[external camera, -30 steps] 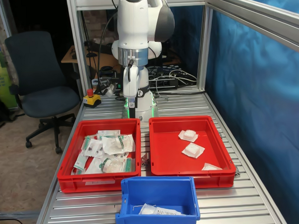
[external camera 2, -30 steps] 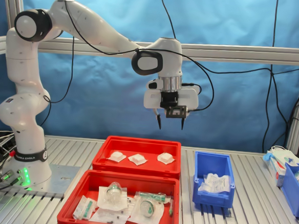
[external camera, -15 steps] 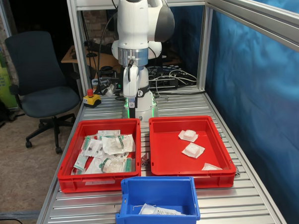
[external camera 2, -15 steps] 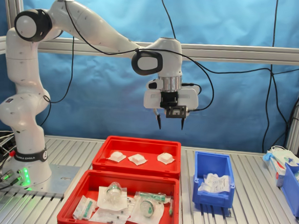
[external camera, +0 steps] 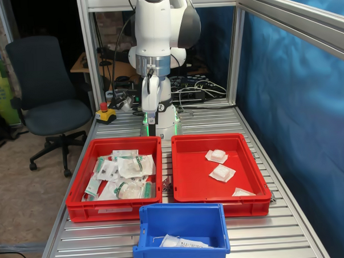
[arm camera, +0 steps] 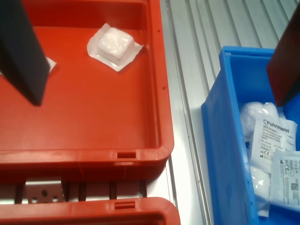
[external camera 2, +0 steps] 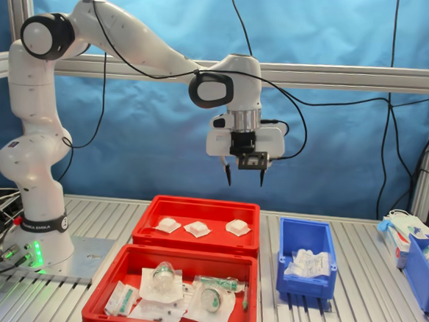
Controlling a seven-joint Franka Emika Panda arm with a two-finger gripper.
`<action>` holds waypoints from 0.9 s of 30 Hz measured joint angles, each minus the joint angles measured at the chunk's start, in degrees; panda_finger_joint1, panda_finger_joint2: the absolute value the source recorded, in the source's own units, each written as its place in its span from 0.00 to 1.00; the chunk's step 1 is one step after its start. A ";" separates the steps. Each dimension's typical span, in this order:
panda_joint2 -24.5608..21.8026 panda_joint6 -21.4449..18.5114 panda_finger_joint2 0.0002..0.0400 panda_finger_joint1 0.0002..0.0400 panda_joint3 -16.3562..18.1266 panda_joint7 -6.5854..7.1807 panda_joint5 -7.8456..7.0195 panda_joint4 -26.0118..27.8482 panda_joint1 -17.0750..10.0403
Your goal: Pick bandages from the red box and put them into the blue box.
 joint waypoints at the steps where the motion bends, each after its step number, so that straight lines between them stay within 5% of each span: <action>1: 0.00 0.00 1.00 1.00 0.00 0.00 0.00 -0.04 0.00; 18: 0.02 0.56 1.00 1.00 0.09 0.00 0.00 -6.98 3.90; 27: 0.04 7.30 1.00 1.00 0.39 0.00 0.00 -13.38 6.59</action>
